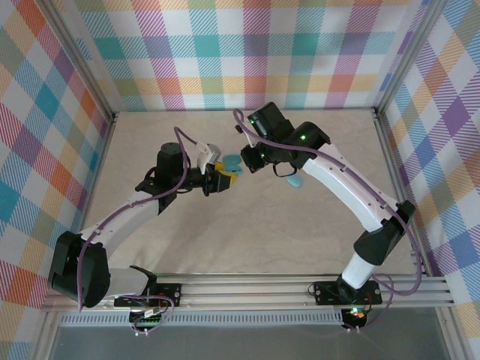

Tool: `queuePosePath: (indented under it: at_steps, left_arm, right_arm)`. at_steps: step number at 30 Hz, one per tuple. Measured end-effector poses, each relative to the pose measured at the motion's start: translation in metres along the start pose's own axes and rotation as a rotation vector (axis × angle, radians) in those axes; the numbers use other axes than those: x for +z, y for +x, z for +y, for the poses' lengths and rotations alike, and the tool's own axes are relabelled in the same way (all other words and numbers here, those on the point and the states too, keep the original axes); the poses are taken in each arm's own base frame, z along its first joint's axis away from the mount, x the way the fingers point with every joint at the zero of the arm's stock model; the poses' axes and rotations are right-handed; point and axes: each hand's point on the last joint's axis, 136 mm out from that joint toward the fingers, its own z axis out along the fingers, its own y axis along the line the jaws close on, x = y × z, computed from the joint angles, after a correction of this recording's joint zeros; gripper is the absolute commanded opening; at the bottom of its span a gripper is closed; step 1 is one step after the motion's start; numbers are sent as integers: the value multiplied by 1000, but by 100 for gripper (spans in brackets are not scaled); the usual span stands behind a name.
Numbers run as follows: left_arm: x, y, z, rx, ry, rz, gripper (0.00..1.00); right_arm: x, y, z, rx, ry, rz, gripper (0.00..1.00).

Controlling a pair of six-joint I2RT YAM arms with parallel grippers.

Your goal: Insert wireless bluetooth earbuds into charging case

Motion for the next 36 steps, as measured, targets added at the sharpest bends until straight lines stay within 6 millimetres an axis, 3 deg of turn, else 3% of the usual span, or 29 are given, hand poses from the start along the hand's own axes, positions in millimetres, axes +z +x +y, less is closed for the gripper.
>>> queuePosePath:
  at_steps: [9,27,36]
  left_arm:
    - [-5,-7,-7,20,3,-18,15]
    - [-5,-3,-7,5,1,-4,14]
    - [-5,2,-6,-16,-4,15,14]
  right_arm:
    - [25,7,4,-12,-10,57,12]
    - [21,5,10,-32,-25,54,12]
    - [31,9,10,-35,-19,81,12]
